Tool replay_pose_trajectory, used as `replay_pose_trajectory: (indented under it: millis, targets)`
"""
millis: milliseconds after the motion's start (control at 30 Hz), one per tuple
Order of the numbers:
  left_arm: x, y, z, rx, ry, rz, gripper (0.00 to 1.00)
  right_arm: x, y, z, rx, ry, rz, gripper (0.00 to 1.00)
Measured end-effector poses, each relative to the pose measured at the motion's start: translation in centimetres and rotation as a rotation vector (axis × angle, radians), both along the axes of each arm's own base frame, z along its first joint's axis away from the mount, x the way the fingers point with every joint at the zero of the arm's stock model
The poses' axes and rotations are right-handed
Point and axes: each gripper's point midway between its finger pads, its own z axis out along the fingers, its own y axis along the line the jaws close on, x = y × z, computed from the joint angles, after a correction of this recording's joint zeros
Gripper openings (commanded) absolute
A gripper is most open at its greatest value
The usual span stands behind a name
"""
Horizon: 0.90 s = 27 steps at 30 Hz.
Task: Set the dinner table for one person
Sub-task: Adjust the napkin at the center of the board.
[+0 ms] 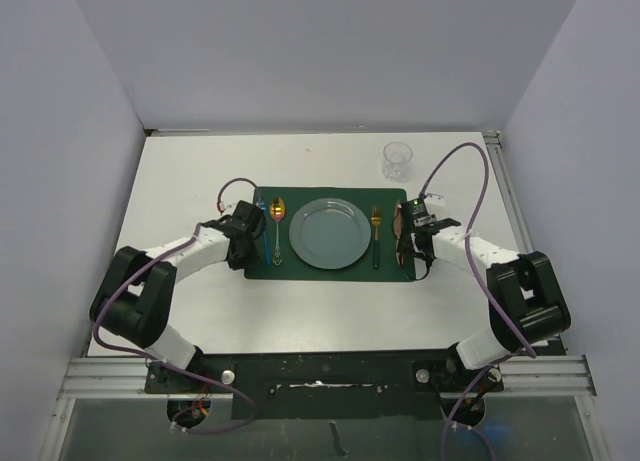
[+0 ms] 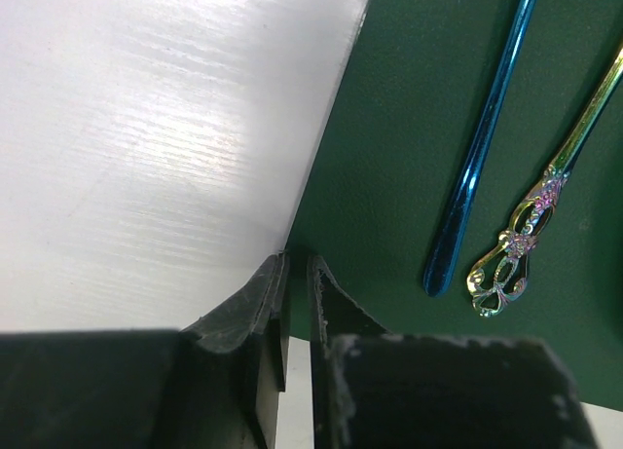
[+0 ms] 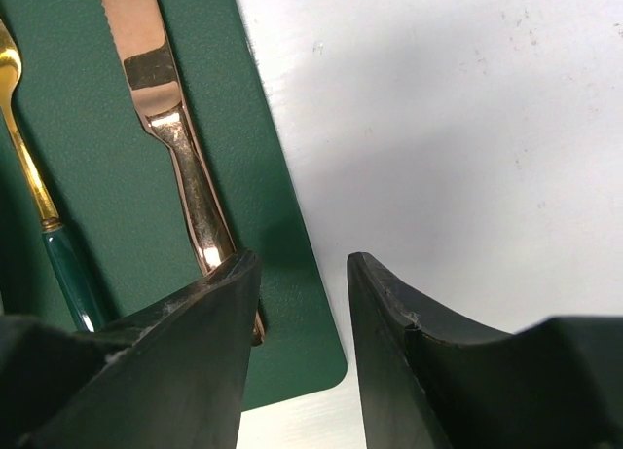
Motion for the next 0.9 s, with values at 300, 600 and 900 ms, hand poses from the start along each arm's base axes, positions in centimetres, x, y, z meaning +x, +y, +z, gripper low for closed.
replay_pose_trajectory:
  millis: [300, 600, 900]
  targets:
    - [-0.4, -0.9, 0.0, 0.027, 0.001, -0.039, 0.0, 0.1, -0.5, 0.0, -0.005, 0.001, -0.006, 0.42]
    - [-0.6, -1.2, -0.1, 0.049, -0.005, -0.057, 0.0, 0.3, -0.5, 0.0, 0.001, -0.002, -0.005, 0.42]
    - [-0.6, -1.2, -0.1, 0.058, -0.01, -0.055, 0.04, 0.3, -0.8, 0.0, 0.0, -0.002, -0.01, 0.42]
